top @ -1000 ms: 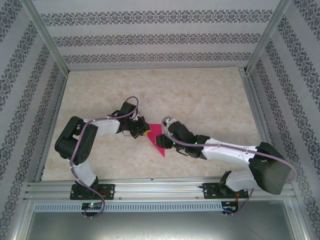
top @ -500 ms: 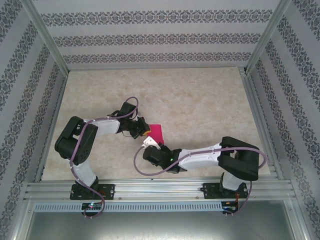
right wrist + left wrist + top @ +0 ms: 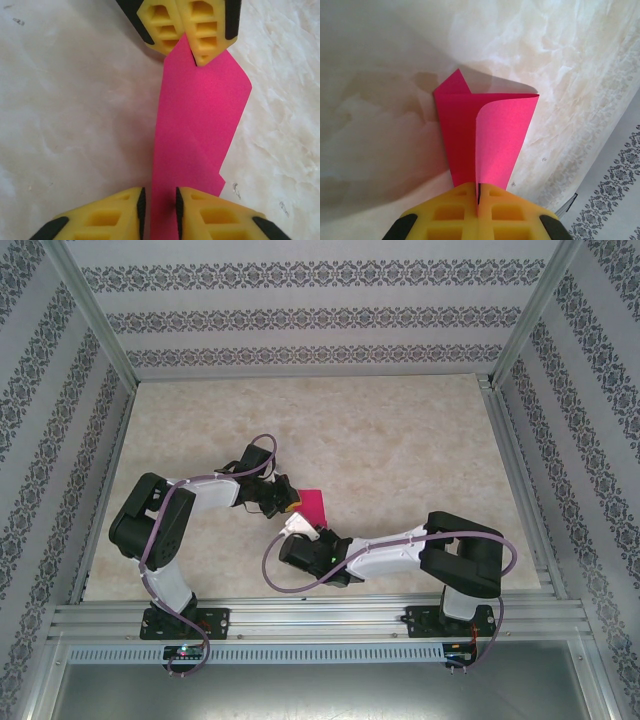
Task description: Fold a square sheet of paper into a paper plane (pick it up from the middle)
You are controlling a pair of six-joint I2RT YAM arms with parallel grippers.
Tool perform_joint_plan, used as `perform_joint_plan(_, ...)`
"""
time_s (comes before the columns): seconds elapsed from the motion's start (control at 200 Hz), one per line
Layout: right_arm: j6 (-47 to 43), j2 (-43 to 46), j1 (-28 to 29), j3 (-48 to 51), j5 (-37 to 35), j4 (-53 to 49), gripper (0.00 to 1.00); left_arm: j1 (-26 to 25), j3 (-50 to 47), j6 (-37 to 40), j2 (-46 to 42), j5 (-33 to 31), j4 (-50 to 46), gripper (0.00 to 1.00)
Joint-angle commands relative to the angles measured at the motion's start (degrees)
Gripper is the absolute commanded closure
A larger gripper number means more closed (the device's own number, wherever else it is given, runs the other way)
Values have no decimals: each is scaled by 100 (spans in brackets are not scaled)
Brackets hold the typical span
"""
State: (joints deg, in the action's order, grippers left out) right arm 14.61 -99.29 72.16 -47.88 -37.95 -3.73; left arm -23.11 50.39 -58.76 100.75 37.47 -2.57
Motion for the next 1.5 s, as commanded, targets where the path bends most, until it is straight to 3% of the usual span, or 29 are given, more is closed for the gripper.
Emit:
perform_joint_plan(0.0,6,-124,47,-165,-199,-89,79,59,117,129,-174,-11,-218,95)
perform_joint_plan(0.205,59,-175,36,-193,-205,-118,92,59,91,136,-266,-43,-256,94)
perform_joint_plan(0.355,103,-162,5,-189,-217,-101,94,61,132,193,-345,-123,-419,93)
perform_joint_plan(0.55,265,-90,-98,-78,36,89,100,56,215,276,-510,-308,-707,81)
perform_joint_plan(0.849,904,597,-871,854,2327,1679,100,76,192,519,-1352,-1574,-1733,58)
perform_joint_plan(1.019,1182,879,-1234,1242,3119,2285,100,78,25,585,-1886,-2030,-1989,47)
perform_joint_plan(1.159,1137,938,-1327,1385,3282,2538,100,78,-164,380,-1852,-1592,-1572,41)
perform_joint_plan(1.354,920,937,-1323,1413,3177,2561,100,64,57,97,-1104,-810,-1022,37)
perform_joint_plan(1.499,750,930,-1312,1411,3133,2516,100,57,362,187,-609,-613,-1053,37)
